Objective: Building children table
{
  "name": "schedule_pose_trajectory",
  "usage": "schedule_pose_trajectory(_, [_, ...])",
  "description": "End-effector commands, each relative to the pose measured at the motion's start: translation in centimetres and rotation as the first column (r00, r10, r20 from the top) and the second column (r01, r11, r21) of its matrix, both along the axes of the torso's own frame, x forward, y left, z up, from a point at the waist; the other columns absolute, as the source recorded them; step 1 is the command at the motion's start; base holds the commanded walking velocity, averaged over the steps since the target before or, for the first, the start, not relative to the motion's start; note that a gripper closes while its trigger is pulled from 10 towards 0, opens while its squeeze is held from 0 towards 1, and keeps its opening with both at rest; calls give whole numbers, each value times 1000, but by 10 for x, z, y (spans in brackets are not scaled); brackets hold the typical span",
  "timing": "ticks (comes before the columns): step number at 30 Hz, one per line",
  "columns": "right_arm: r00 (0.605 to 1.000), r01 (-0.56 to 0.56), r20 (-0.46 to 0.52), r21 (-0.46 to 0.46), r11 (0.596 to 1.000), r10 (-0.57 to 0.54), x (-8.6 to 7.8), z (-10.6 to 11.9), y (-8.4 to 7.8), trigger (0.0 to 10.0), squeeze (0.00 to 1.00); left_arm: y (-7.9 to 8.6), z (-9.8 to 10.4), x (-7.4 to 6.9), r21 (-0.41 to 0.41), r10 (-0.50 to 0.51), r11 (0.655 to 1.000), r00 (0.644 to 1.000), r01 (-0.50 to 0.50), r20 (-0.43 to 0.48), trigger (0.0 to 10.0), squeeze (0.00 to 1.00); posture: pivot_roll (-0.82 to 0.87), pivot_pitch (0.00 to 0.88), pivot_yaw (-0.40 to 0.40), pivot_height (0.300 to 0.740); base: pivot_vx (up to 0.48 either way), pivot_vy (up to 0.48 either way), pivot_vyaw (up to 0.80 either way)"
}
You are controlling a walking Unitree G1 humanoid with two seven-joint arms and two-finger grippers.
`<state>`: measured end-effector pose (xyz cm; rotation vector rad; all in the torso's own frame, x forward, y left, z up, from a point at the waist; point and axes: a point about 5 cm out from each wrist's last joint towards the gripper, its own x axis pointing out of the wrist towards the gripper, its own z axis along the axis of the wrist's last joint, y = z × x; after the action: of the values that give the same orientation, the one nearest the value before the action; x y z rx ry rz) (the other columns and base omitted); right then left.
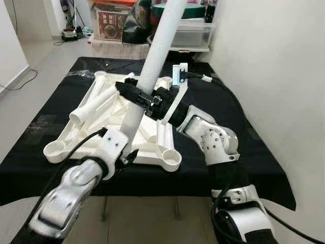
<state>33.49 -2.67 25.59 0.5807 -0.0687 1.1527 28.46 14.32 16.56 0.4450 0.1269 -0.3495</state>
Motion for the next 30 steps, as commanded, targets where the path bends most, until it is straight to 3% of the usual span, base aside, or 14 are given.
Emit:
schedule_pose_trajectory(1, [996, -6, -85, 2, 1000, 6, -4, -12, 15, 10000, 0, -5, -7, 11, 83, 83, 993, 997, -82, -5, 10000, 0, 147, 0, -91, 740, 0, 0, 0])
schedule_pose_trajectory(10, [972, 116, -204, -6, 993, -115, 1, -28, 22, 10000, 0, -22, -1, 24, 91, 142, 985, 989, -146, 45, 10000, 0, 144, 0, -93, 740, 0, 0, 0])
schedule_pose_trajectory(12, [930, 222, -296, -14, 975, -216, 9, -39, 21, 10000, 0, -41, 0, 27, 115, 119, 985, 991, -126, 66, 10000, 0, 145, 0, -95, 740, 0, 0, 0])
schedule_pose_trajectory(13, [907, 264, -336, -14, 964, -254, 12, -43, 19, 9255, 0, -48, -1, 26, 127, 110, 985, 992, -118, 70, 10000, 0, 145, 0, -95, 740, 0, 0, 0])
schedule_pose_trajectory(15, [907, 264, -336, -14, 964, -254, 12, -43, 19, 9255, 0, -48, -1, 26, 127, 110, 985, 992, -118, 70, 10000, 0, 145, 0, -95, 740, 0, 0, 0])
schedule_pose_trajectory(16, [886, 294, -370, -14, 956, -278, 14, -44, 18, 7176, 0, -52, -4, 26, 147, 113, 981, 991, -123, 74, 10000, 0, 145, 0, -95, 740, 0, 0, 0])
schedule_pose_trajectory(17, [865, 324, -400, -16, 946, -303, 16, -46, 16, 6588, 0, -56, -7, 25, 152, 117, 980, 990, -127, 73, 10000, 0, 137, 0, -90, 740, 0, 0, 0])
schedule_pose_trajectory(18, [847, 350, -419, -23, 937, -326, 18, -48, 14, 4235, 0, -59, -9, 24, 151, 118, 980, 990, -128, 71, 10000, 0, 137, 0, -91, 740, 0, 0, 0])
schedule_pose_trajectory(21, [834, 368, -431, -28, 929, -344, 19, -50, 13, 4235, 0, -62, -10, 23, 150, 122, 980, 990, -132, 71, 10000, 0, 139, 0, -92, 740, 0, 0, 0])
schedule_pose_trajectory(23, [801, 418, -452, -45, 907, -392, 21, -53, 9, 2627, 0, -68, -12, 23, 168, 116, 978, 991, -127, 73, 10000, 0, 142, 0, -98, 740, 0, 0, 0])
schedule_pose_trajectory(24, [789, 437, -458, -50, 898, -410, 23, -54, 7, 2627, 0, -69, -13, 23, 178, 113, 976, 991, -125, 74, 10000, 0, 142, 0, -98, 740, 0, 0, 0])
schedule_pose_trajectory(25, [780, 447, -474, -36, 894, -409, 24, -53, 6, 0, 0, -69, -15, 23, 192, 114, 973, 991, -127, 76, 10000, 0, 140, 0, -97, 740, 0, 0, 0])
schedule_pose_trajectory(28, [777, 449, -483, -25, 893, -404, 24, -53, 5, 0, 0, -69, -16, 23, 200, 115, 971, 990, -129, 77, 10000, 0, 140, 0, -97, 740, 0, 0, 0])
schedule_pose_trajectory(30, [785, 419, -514, 31, 907, -345, 23, -47, 8, 0, 0, -63, -19, 23, 232, 131, 961, 988, -148, 86, 10000, 0, 135, 0, -95, 740, 0, 0, 0])
